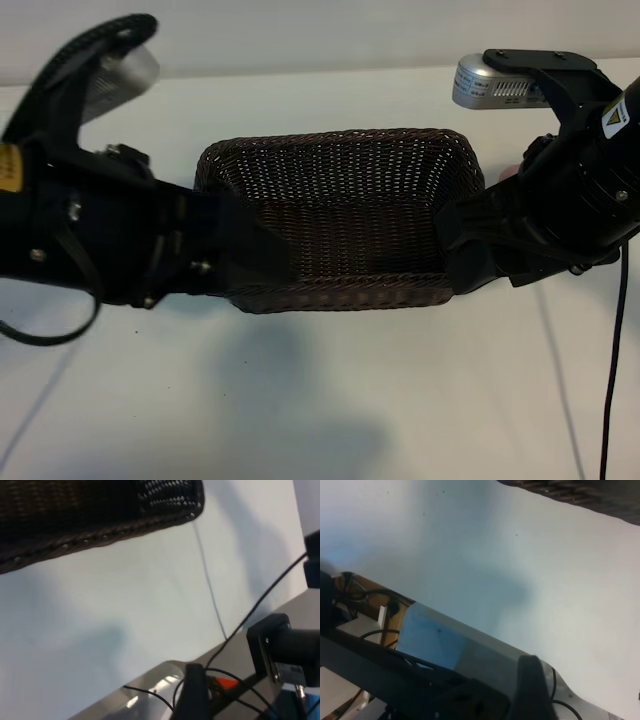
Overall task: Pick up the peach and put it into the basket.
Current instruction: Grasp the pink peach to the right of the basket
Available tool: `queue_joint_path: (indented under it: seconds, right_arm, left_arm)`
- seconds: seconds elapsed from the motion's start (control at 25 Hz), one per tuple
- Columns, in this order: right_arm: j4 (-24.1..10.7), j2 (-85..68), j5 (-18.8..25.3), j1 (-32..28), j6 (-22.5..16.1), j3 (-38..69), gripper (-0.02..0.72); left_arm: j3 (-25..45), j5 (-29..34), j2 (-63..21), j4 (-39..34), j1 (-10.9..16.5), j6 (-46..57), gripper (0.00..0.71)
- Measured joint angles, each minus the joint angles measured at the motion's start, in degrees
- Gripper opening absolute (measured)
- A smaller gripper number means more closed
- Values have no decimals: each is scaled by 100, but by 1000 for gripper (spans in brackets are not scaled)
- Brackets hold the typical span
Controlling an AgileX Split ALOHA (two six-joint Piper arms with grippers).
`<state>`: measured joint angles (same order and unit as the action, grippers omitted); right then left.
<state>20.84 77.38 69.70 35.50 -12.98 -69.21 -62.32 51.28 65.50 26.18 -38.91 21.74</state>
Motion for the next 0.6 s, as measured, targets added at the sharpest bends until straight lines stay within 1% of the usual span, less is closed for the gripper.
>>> queue_joint_path:
  seconds: [0.08,0.24,0.36,0.48,0.6]
  right_arm:
    - [0,0,0,0,0,0,496]
    - [0,0,0,0,0,0,496]
    - [0,0,0,0,0,0,496]
    - [5,0,0,0,0,0,496]
    - [5,0,0,0,0,0,496]
  left_arm:
    - [0,-46,72,-43,-72,54,583]
    - [0,-70,124,-136,-104,130,583]
    - [37,-81,137,-174,-180,142,584]
    - [291,-174,137,-174,-306,212,584]
    - [584,-292,137,-169,-324,250,584]
